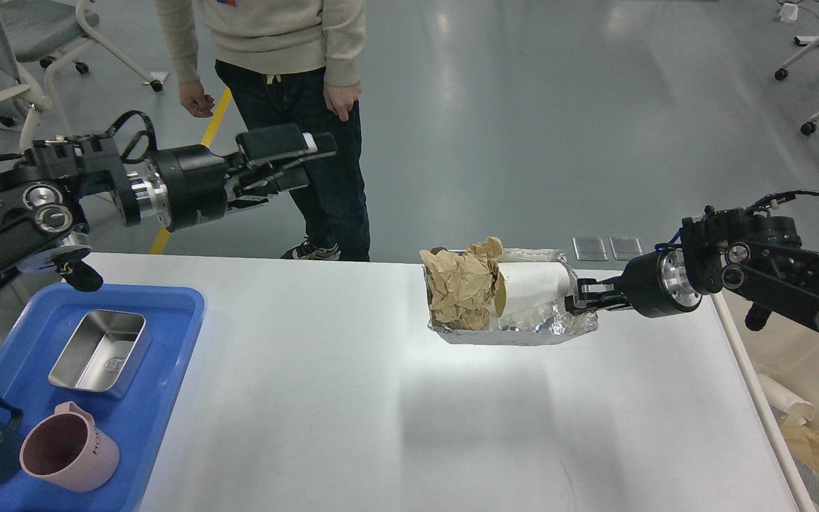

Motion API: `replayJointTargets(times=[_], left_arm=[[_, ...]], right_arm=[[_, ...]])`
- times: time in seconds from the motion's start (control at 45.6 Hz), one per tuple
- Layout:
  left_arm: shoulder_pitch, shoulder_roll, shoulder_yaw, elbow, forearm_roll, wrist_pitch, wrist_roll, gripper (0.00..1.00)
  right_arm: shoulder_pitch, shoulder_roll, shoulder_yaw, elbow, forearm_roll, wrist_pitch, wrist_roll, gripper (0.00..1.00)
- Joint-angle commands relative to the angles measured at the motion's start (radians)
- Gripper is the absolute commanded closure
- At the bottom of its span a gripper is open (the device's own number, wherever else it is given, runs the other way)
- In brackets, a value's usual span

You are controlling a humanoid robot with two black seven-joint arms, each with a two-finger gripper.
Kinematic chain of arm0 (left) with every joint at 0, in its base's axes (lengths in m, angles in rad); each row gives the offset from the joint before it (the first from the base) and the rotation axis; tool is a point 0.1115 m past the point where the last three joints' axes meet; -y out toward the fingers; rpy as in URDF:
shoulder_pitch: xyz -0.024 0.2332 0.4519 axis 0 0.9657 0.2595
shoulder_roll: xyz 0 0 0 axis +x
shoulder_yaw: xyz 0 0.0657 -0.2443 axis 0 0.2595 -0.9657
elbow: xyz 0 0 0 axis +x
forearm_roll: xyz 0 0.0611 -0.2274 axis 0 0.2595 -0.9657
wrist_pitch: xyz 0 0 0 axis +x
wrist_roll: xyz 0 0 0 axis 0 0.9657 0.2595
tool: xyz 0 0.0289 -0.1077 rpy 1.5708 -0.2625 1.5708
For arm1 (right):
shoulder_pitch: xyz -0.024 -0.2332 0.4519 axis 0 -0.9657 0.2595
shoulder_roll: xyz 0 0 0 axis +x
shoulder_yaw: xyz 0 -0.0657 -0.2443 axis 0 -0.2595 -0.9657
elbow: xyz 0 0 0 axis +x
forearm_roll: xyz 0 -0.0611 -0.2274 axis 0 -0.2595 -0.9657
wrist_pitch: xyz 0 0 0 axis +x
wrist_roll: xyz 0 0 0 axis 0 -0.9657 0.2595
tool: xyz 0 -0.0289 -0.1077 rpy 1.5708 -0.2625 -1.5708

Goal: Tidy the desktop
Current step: 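Raise the left gripper away from the foil bundle, then carry the foil bundle with the right gripper into the beige bin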

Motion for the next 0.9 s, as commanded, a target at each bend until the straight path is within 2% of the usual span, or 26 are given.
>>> replayJointTargets(times=[0.0, 0.241, 0.373, 0.592, 0.701, 0.876], left_arm=[[0.105, 0.007, -0.136, 0.001, -0.120, 0.049, -0.005, 0.08], [0.351, -0.006, -0.400, 0.008, -0.348, 0.144, 0.012, 0.05], [0.467, -0.026, -0.555, 0.020, -0.479, 0.144, 0.056, 0.05], [0.623, -0.110, -0.733, 0.115, -0.556, 0.115, 0.050, 0.04], [0.631, -0.187, -0.781, 0.204, -0.556, 0.069, 0.049, 0.04], [0.658, -0.223, -0.799, 0.241, -0.557, 0.023, 0.049, 0.04]], right_arm=[[-0.010, -0.031, 0.010, -0.001, 0.025, -0.011, 0.001, 1.00], [-0.030, -0.121, 0.010, -0.018, 0.118, -0.019, 0.004, 1.00], [-0.033, -0.177, 0.010, -0.023, 0.176, -0.030, 0.004, 1.00], [-0.047, -0.285, 0.010, -0.036, 0.249, -0.048, 0.004, 1.00], [-0.074, -0.316, 0.008, -0.082, 0.287, -0.057, 0.004, 1.00], [-0.119, -0.374, 0.004, -0.148, 0.322, -0.074, 0.004, 1.00]])
